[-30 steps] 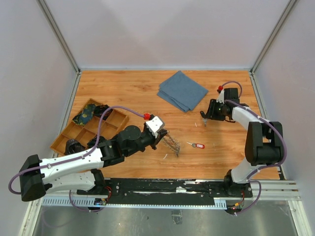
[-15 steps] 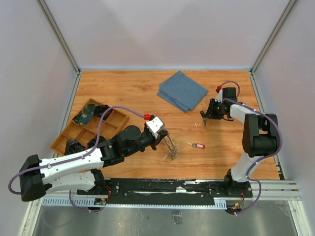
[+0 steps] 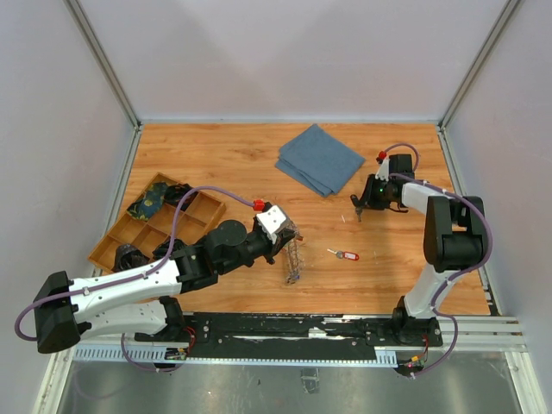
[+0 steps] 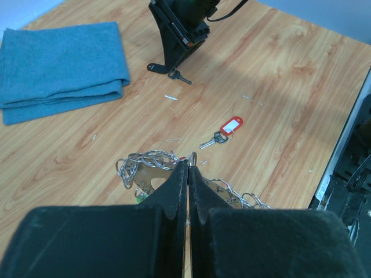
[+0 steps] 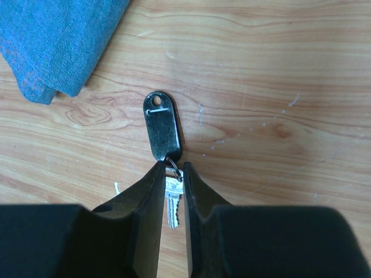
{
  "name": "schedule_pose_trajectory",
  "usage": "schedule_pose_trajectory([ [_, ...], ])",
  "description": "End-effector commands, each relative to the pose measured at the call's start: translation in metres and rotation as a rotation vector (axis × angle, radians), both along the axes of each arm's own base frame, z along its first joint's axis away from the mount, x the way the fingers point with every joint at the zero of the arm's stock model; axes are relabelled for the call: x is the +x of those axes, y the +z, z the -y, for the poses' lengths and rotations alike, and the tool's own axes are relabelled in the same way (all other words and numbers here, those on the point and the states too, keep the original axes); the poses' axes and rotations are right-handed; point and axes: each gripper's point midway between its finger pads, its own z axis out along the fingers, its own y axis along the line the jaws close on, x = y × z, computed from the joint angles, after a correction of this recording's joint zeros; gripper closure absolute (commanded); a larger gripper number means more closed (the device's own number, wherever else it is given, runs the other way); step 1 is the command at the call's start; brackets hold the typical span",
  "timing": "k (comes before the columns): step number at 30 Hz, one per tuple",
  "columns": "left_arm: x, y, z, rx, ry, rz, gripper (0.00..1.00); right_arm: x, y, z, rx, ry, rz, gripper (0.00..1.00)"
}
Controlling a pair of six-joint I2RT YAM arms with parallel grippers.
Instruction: Put the keys on the keyring
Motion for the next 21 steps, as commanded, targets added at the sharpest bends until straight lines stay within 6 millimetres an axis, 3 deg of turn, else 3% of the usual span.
schedule_pose_trajectory([
  [1,0.003,0.025,0.005,-0.065,-0.005,0.042,0.99,0.009,0.003,0.002,0.022,-0.012,0.012,0.83],
  [7,0.004,0.026,0.003,-0.076,0.013,0.027,1.00,0.010,0.013,0.002,0.018,-0.003,0.050,0.99],
  [15,0.011,0.030,-0.006,-0.122,0.100,-0.014,1.00,0.001,0.058,0.014,-0.060,-0.011,0.156,0.99],
  [21,0.005,0.036,-0.003,-0.116,0.075,-0.062,0.99,-0.020,0.091,0.010,-0.134,0.042,0.189,0.99],
])
